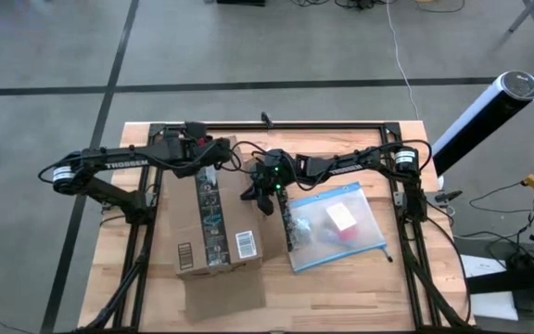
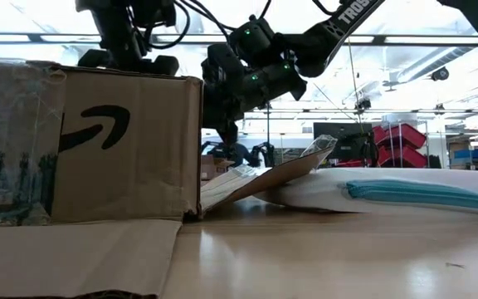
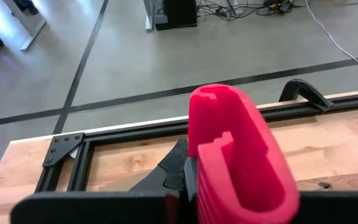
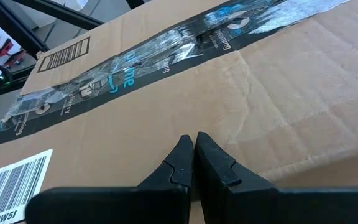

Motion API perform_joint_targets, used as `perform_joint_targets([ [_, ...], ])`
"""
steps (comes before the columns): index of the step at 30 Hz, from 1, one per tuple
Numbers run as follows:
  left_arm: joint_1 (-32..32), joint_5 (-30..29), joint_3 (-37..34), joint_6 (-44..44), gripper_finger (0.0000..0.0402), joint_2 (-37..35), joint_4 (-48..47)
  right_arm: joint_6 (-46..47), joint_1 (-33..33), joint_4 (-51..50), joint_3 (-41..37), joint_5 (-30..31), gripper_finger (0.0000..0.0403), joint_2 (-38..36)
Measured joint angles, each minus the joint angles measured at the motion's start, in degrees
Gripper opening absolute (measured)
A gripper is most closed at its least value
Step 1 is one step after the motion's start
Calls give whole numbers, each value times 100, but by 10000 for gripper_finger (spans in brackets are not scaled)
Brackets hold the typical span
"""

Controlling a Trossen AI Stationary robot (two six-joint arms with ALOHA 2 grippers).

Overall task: Unpack boxes
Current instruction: Break down the box using the red cutter

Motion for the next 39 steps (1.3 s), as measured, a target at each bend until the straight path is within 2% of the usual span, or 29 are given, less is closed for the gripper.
perform_joint_targets([
  [8, 1, 44, -2, -148, 33, 427, 9, 101, 2, -4, -8, -49, 0, 6],
  [15, -110, 356, -11, -340, 33, 621, -104, 209, 8, -32, -15, -92, 0, 6],
  [22, -130, 591, -13, -657, 33, 393, -458, 209, 13, -31, -15, -77, 0, 6],
  [30, -140, 653, 13, -599, 33, 44, -580, 207, 7, -31, -15, -13, 0, 6],
  [36, -155, 659, 116, -285, 32, -287, -541, 194, 0, -16, -13, 32, 0, 6],
  [39, -247, 764, 193, 292, 32, -428, -422, 183, -7, -17, -13, 41, 0, 6],
])
